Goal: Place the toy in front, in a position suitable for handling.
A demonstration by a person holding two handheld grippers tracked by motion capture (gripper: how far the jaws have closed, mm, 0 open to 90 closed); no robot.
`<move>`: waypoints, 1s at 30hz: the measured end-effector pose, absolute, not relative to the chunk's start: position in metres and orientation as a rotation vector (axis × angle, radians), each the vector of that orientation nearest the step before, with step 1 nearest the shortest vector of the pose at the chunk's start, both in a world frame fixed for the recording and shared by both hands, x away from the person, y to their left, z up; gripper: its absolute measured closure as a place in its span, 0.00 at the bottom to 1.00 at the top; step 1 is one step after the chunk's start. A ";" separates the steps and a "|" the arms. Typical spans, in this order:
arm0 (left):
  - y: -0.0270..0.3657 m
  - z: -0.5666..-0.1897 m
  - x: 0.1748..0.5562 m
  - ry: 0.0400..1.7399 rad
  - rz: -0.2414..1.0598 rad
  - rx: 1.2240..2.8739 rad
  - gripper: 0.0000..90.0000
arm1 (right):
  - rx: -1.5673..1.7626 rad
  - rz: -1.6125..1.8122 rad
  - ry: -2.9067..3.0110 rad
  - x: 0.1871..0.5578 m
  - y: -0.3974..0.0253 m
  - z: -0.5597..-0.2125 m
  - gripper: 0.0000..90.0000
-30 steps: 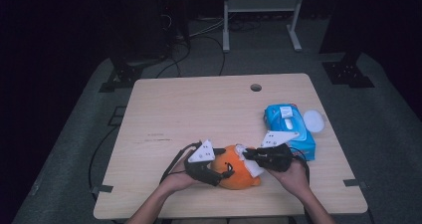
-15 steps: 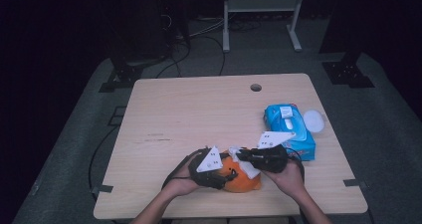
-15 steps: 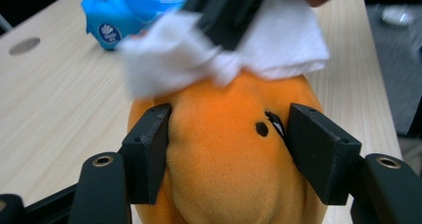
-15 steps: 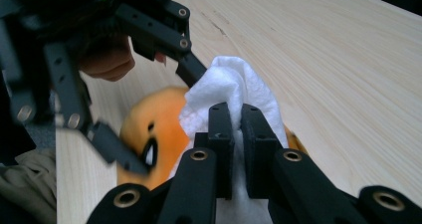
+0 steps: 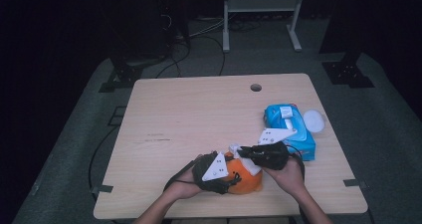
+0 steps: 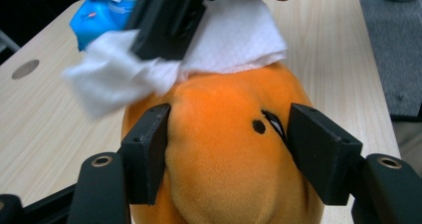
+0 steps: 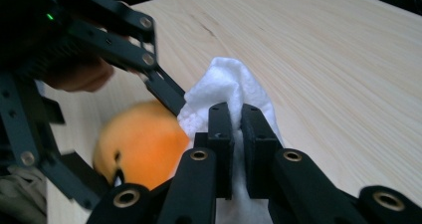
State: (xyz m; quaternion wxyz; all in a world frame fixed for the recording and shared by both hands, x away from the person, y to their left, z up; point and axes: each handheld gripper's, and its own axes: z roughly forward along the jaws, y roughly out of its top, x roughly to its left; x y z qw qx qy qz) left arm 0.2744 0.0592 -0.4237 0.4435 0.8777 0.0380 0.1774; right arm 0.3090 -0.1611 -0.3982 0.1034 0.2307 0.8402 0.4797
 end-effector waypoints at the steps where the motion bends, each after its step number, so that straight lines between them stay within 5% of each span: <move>1: 0.059 -0.424 0.274 0.094 0.444 2.179 0.38 | 0.671 1.405 2.480 0.308 -0.158 -0.398 0.93; 30: 0.112 -0.448 0.326 0.410 0.139 2.048 0.38 | 0.787 1.408 2.488 0.313 -0.194 -0.411 0.93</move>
